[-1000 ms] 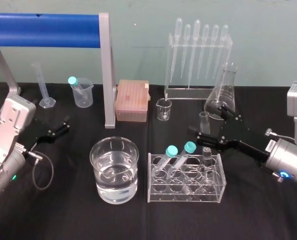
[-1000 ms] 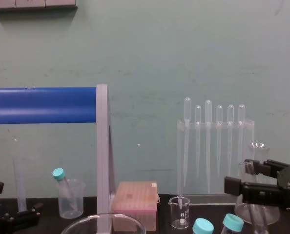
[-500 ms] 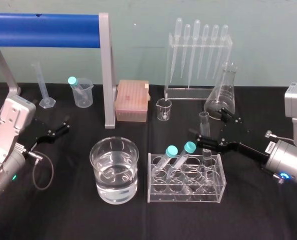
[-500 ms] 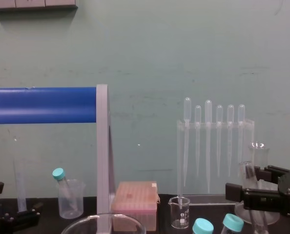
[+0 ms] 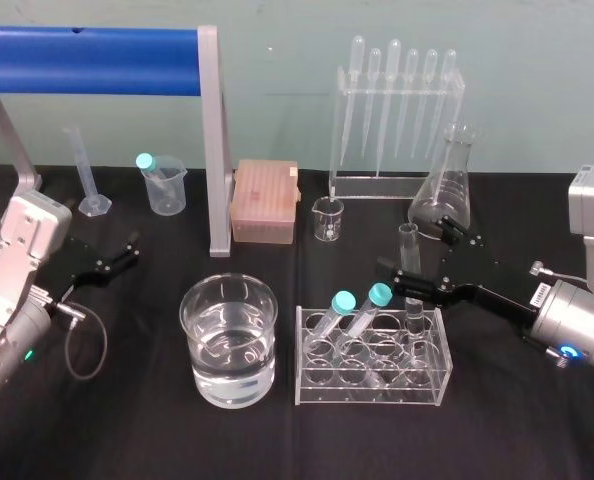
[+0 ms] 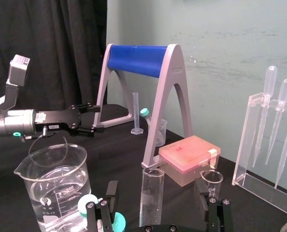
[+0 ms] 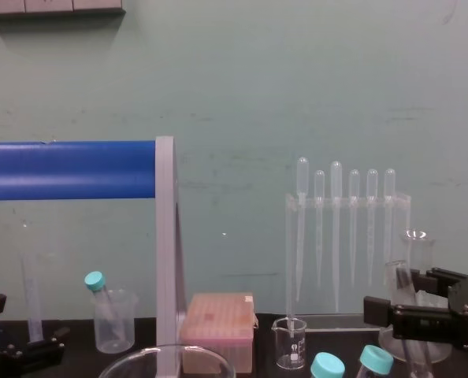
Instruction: Hold the test tube with one hand and immerse one end into the beaker, then return it to the test tube rack.
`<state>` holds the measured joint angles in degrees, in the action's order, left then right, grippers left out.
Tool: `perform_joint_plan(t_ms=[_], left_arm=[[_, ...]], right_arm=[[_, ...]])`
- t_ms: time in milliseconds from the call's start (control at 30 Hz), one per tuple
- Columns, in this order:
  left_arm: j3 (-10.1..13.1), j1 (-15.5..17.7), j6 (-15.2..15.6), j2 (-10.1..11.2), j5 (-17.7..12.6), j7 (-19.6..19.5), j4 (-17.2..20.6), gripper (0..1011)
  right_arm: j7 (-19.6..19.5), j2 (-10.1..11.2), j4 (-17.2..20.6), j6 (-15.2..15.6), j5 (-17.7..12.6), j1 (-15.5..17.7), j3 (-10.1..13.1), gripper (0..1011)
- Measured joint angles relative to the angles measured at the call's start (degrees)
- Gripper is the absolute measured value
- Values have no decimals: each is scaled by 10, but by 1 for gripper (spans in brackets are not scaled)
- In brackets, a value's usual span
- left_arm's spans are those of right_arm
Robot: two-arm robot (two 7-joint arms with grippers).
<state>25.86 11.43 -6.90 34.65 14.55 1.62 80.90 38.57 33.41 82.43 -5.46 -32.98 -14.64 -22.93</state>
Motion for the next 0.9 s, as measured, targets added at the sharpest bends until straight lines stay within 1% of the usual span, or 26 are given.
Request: perform_joint_plan(t_ms=[233, 333, 467, 567, 600, 767, 833, 900], left_arm=[[0, 0, 0, 0, 0, 0, 0, 1000], [0, 0, 0, 0, 0, 0, 0, 1000], [0, 0, 0, 0, 0, 0, 0, 1000], [0, 0, 0, 0, 0, 0, 0, 1000], [0, 0, 0, 0, 0, 0, 0, 1000], [0, 0, 0, 0, 0, 0, 0, 1000], [0, 0, 0, 0, 0, 0, 0, 1000], [0, 0, 0, 0, 0, 0, 0, 1000]], right_arm=[[0, 0, 0, 0, 0, 0, 0, 1000], [0, 0, 0, 0, 0, 0, 0, 982], [0, 0, 0, -1, 0, 0, 1, 875], [0, 0, 0, -1, 0, 0, 1, 823], [0, 0, 0, -1, 0, 0, 1, 768], [0, 0, 0, -1, 0, 0, 1, 632], [0, 0, 0, -1, -1, 0, 1, 553], [0, 0, 0, -1, 0, 0, 1, 511]])
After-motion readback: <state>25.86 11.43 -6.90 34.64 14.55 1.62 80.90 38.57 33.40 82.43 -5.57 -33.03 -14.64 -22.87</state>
